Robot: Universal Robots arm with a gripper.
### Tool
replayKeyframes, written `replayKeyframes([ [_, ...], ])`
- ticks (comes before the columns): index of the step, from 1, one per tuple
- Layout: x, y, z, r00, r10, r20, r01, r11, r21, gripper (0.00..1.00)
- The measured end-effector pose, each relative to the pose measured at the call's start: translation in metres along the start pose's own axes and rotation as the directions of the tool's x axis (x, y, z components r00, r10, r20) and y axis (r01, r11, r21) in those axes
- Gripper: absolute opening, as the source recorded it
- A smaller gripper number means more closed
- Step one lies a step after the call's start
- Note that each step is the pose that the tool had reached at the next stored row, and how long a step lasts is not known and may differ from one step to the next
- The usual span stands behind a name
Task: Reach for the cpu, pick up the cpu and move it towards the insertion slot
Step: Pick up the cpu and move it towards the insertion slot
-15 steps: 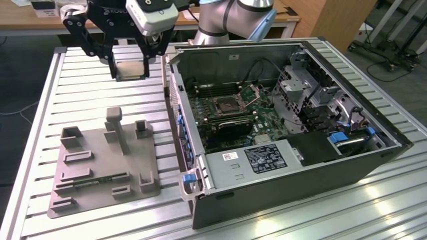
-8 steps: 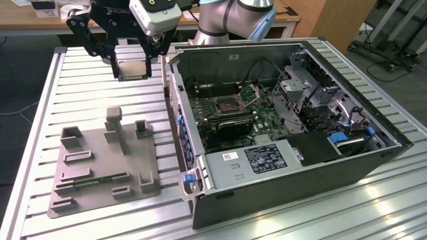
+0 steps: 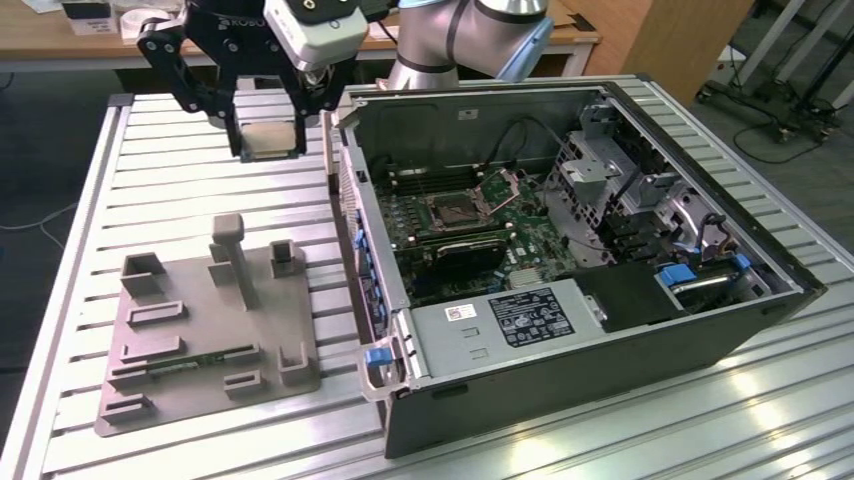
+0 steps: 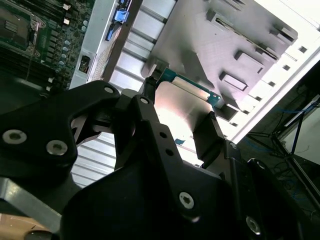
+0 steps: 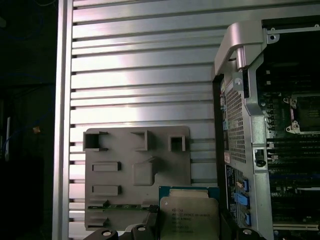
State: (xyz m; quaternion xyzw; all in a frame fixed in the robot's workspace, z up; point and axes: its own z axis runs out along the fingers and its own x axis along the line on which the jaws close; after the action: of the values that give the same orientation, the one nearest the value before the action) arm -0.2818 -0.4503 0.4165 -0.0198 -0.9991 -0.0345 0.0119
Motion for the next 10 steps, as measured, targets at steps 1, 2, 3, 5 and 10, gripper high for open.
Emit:
replayKeyframes([
  [1,-0.0004,0.0,0.0,1.0,0.0,0.0,0.0,1.0,0.0,0.54],
  [2,-0.0008,0.0,0.0,1.0,0.0,0.0,0.0,1.0,0.0,0.54],
  [3,-0.0011,0.0001,0.0,1.0,0.0,0.0,0.0,1.0,0.0,0.54],
  [5,-0.0019,0.0001,0.0,1.0,0.0,0.0,0.0,1.0,0.0,0.54],
  [10,-0.004,0.0002,-0.0001,1.0,0.0,-0.0001,0.0,1.0,0.0001,0.54],
])
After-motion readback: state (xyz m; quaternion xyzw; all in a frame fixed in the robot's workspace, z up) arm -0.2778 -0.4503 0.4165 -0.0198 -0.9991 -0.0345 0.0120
